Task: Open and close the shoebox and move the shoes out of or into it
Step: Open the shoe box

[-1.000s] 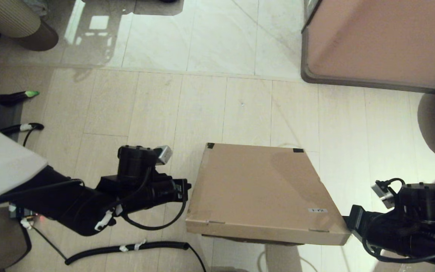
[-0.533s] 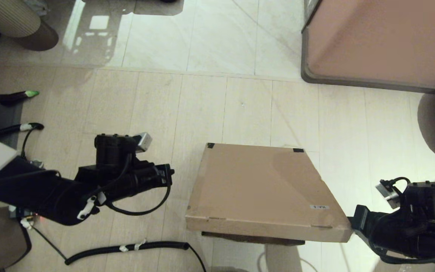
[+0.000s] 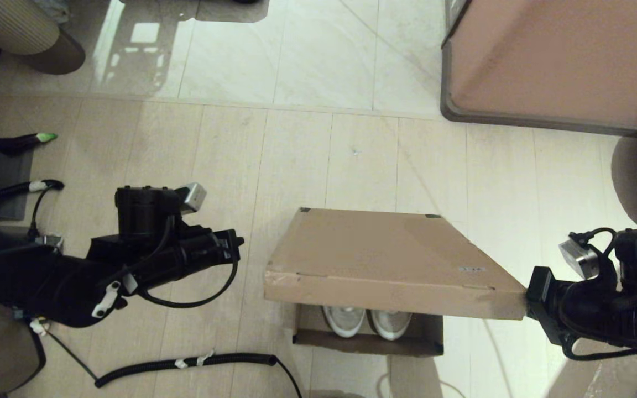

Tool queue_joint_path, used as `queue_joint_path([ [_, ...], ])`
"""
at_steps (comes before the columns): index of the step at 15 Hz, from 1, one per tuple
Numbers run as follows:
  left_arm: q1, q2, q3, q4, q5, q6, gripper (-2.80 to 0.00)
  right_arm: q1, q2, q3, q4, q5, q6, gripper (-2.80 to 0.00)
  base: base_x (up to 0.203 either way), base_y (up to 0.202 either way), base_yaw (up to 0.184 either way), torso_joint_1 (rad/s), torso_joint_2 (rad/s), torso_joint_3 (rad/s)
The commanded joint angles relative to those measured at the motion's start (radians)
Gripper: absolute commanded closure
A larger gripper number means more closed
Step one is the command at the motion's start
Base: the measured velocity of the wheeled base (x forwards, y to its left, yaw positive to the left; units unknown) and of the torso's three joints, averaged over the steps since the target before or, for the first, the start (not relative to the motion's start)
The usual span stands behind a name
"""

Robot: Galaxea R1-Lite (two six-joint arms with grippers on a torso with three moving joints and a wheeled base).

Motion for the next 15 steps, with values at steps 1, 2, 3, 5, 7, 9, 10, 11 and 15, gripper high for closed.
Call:
queue_joint_path([
  [1,0.020,-0.037,0.005,-0.002,0.000,-0.002,0.00,0.000,0.015,-0.061,-0.004,0.003,0.024,0.00,0.000,0.000,0.000,0.000,0.00,0.000],
  [2,0.027,-0.049,0.011,0.000,0.000,-0.002,0.00,0.000,0.031,-0.089,-0.005,0.003,0.045,0.00,0.000,0.000,0.000,0.000,0.00,0.000],
  [3,0.030,-0.066,0.023,0.000,0.002,-0.002,0.00,0.000,0.045,-0.125,-0.005,0.003,0.072,0.00,0.000,0.000,0.000,0.000,0.00,0.000],
  [5,0.033,-0.092,0.051,0.000,0.013,-0.002,0.00,-0.001,0.067,-0.202,-0.006,0.003,0.143,0.00,0.000,0.000,0.000,0.000,0.00,0.000],
  [7,0.034,-0.108,0.067,0.000,0.020,-0.002,0.00,-0.001,0.089,-0.277,-0.008,0.002,0.221,0.00,0.000,0.000,0.000,0.000,0.00,0.000],
  [9,0.035,-0.110,0.066,0.000,0.021,-0.002,0.00,-0.001,0.109,-0.342,-0.009,0.002,0.280,0.00,0.000,0.000,0.000,0.000,0.00,0.000],
  [10,0.035,-0.110,0.068,0.000,0.021,-0.002,0.00,-0.001,0.116,-0.376,-0.007,0.003,0.308,0.00,0.000,0.000,0.000,0.000,0.00,0.000],
  [11,0.035,-0.110,0.068,0.000,0.021,-0.002,0.00,-0.001,0.121,-0.406,-0.005,0.003,0.334,0.00,0.000,0.000,0.000,0.000,0.00,0.000],
  [15,0.027,-0.107,0.067,0.000,0.016,-0.003,0.00,0.007,0.141,-0.457,-0.005,0.016,0.369,0.00,0.000,0.000,0.000,0.000,0.00,0.000],
])
